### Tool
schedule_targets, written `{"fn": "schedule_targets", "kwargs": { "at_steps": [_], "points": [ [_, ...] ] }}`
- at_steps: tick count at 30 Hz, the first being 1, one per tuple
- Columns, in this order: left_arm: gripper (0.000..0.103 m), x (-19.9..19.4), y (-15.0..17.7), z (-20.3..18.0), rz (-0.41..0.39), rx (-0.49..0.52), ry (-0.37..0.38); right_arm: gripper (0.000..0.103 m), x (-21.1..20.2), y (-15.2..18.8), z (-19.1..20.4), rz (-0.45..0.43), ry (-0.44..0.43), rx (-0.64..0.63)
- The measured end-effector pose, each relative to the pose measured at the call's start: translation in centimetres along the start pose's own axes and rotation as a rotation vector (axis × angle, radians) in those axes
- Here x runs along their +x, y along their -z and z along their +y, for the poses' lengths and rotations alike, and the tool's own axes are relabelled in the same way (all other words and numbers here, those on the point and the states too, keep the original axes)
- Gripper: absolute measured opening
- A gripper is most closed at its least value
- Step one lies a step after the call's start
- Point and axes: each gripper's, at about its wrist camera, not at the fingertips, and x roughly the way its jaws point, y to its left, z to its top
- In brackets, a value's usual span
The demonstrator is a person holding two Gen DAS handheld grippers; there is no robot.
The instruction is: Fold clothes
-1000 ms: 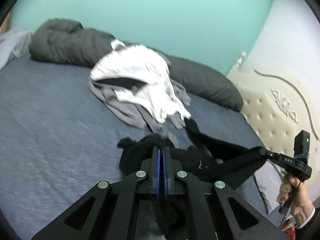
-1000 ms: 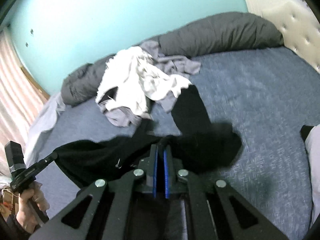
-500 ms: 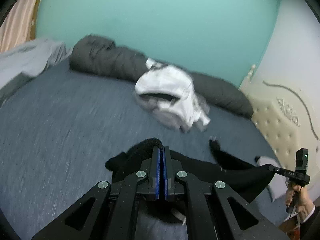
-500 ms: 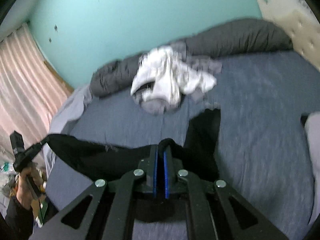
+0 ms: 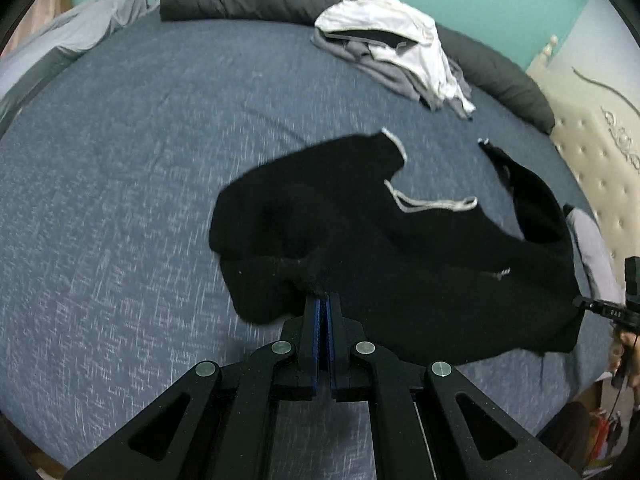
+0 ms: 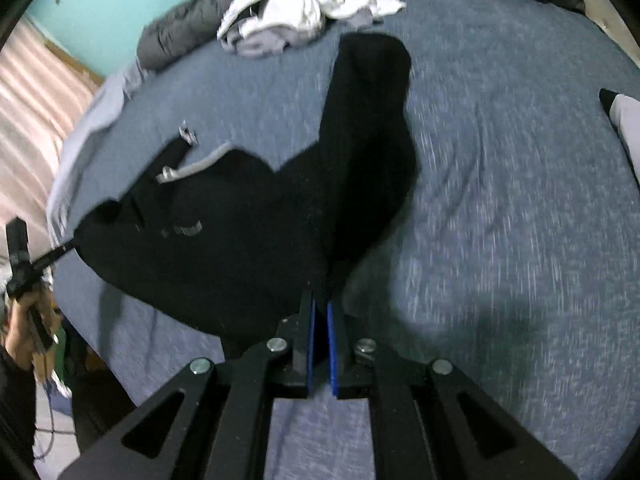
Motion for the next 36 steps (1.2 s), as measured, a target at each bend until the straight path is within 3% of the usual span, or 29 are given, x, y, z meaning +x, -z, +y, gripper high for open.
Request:
{"fn": "schedule_targets", "kwargs": {
  "at_steps": [5, 7, 9, 12, 14, 18, 25, 27, 32, 36],
  "points": [
    [0.012, -2.6, -0.6, -0.6, -0.03, 0.029, -0.003, 0.008, 0.4, 0.5, -0.2, 0.07, 0.021, -0.024],
    [0.027, -3.9, -1.1, -0.7, -0.061, 0.024, -0.004, 0.018, -0.9, 0.2, -0.1, 0.049, 0.053, -0.037],
    [0.033, -5.5, -1.8, -0.7, -0.105, 0.016, 0.0, 0.031, -2.3, -0.1, -0.1, 0.019, 0.044, -0.041],
    [0.037, -7.4, -2.5, -2.1, -0.179, 0.079, -0.011, 0.032, -4.6, -1.0, 0.1, -0.039, 0.022, -0.041],
    [0.042, -6.9, -3.0, -3.0, -0.159, 0.116, -0.005, 0.032, -5.6, -1.6, 0.4, -0.071, 0.008, -0.04],
    [0.043, -4.3, -4.1, -4.2, -0.106, 0.129, 0.012, 0.037, -5.7, -3.0, 1.8, -0.101, -0.036, -0.047],
    [0.044, -0.3, -5.7, -5.0, -0.053, 0.122, 0.014, 0.038, -3.2, -4.4, 4.7, -0.088, -0.073, -0.099],
    [0.046, 0.5, -6.3, -5.0, -0.043, 0.111, 0.018, 0.044, -2.9, -4.8, 4.8, -0.089, -0.078, -0.113],
    [0.049, 2.4, -7.6, -5.3, -0.024, 0.112, 0.019, 0.047, -1.5, -6.4, 5.5, -0.095, -0.088, -0.121],
    [0.058, 4.5, -8.6, -5.8, 0.017, 0.122, 0.015, 0.053, -0.1, -7.6, 5.6, -0.077, -0.086, -0.11]
  ]
}}
